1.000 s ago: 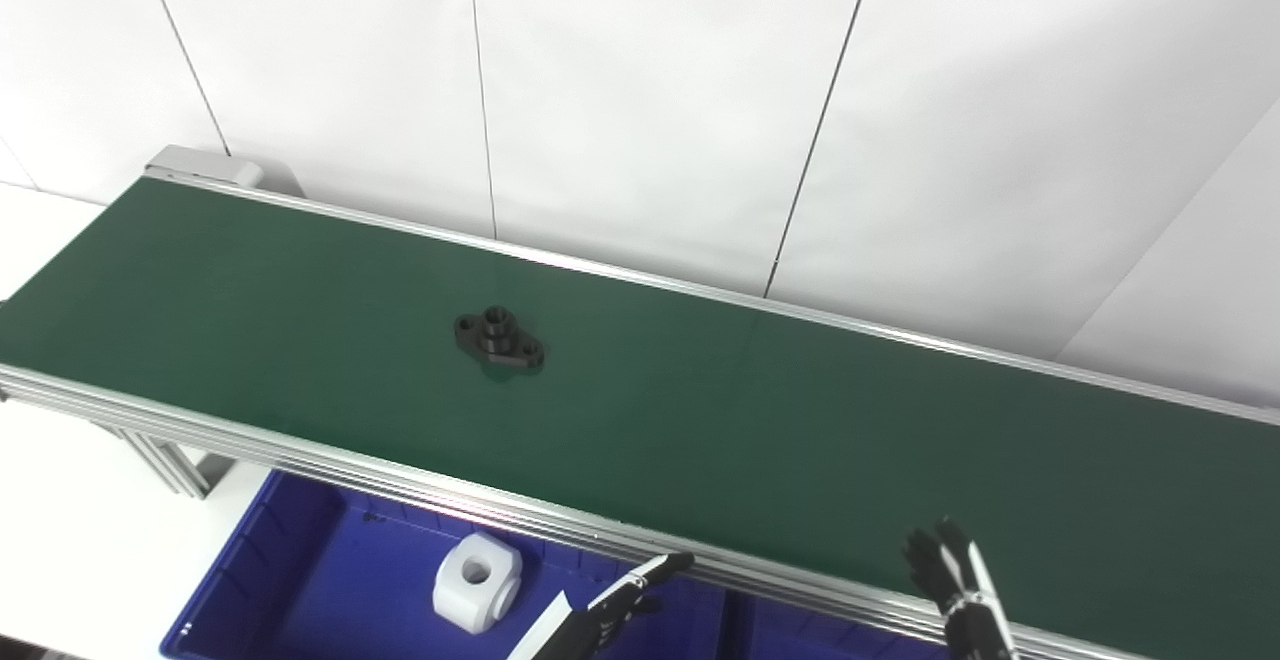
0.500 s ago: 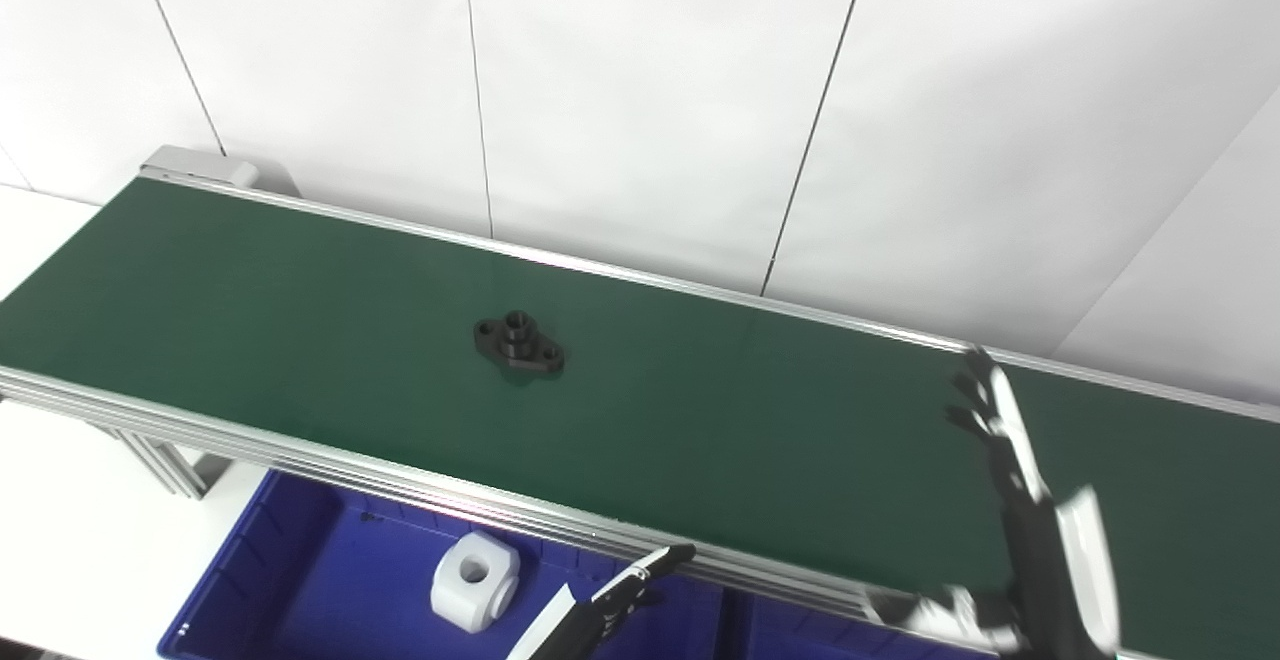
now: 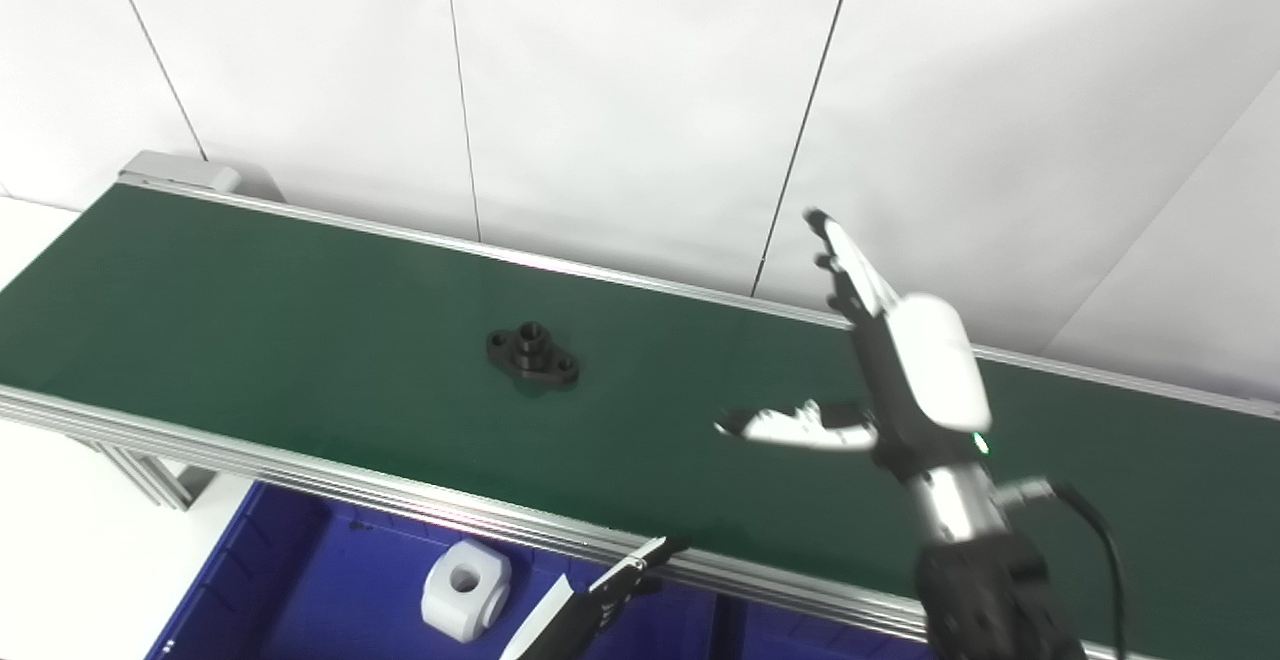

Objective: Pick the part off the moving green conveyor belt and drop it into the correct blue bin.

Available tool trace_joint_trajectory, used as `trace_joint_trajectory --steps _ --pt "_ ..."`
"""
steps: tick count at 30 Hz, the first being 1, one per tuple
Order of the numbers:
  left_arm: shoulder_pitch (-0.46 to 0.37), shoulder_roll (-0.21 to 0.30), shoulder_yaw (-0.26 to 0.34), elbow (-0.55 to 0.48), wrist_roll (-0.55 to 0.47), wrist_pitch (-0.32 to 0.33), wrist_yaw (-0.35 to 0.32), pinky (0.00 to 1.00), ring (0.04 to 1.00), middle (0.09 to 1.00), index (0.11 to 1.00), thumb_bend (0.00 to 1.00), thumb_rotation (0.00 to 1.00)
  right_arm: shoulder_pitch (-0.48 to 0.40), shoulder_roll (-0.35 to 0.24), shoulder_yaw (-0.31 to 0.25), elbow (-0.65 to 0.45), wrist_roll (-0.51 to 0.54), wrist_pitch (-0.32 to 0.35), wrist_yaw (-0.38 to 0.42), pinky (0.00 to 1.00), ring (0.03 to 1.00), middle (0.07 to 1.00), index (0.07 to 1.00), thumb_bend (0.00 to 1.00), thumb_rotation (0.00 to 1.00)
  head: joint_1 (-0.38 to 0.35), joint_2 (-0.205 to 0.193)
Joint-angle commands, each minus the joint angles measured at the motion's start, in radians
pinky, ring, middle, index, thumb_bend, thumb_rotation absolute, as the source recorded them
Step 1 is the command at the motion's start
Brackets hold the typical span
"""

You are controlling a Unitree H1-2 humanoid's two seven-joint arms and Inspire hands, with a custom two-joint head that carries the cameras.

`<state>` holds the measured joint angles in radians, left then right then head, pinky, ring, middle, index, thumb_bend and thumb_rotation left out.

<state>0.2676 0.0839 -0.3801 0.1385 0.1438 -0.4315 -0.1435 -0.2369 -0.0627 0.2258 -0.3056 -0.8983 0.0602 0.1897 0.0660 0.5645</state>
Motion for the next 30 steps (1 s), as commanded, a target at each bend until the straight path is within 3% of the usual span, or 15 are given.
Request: trace_joint_trajectory --steps 1,11,19,23,30 --pt "-0.013 -0.014 -0.006 -0.005 -0.001 -0.036 0.000 0.90 0.975 0.973 0.917 1.00 0.87 -0.063 0.006 0.011 0.013 -0.045 0.033 0.004 0.69 0.844 0.908 0.945 0.99 0.60 0.002 -0.001" --pt "-0.027 -0.028 -0.014 0.020 0.024 -0.038 0.018 0.90 0.968 0.969 0.917 1.00 0.87 -0.218 0.019 0.062 0.205 -0.073 0.088 0.014 0.69 0.840 0.902 0.909 1.00 0.56 0.030 -0.005" --pt "-0.027 -0.031 -0.014 0.013 0.036 -0.038 0.027 0.90 0.964 0.968 0.922 1.00 0.88 -0.306 0.037 0.157 0.441 -0.131 0.078 -0.115 0.68 0.797 0.864 0.880 1.00 0.59 0.034 -0.001" --pt "-0.025 -0.030 -0.015 0.008 0.038 -0.038 0.028 0.89 0.964 0.969 0.924 1.00 0.87 -0.324 0.048 0.189 0.512 -0.135 0.095 -0.147 0.61 0.773 0.850 0.874 1.00 0.58 0.040 0.002" --pt "-0.021 -0.032 -0.016 0.001 0.042 -0.038 0.031 0.90 0.964 0.970 0.927 1.00 0.87 -0.348 0.074 0.233 0.627 -0.139 0.111 -0.176 0.63 0.773 0.848 0.872 1.00 0.56 0.053 0.006"
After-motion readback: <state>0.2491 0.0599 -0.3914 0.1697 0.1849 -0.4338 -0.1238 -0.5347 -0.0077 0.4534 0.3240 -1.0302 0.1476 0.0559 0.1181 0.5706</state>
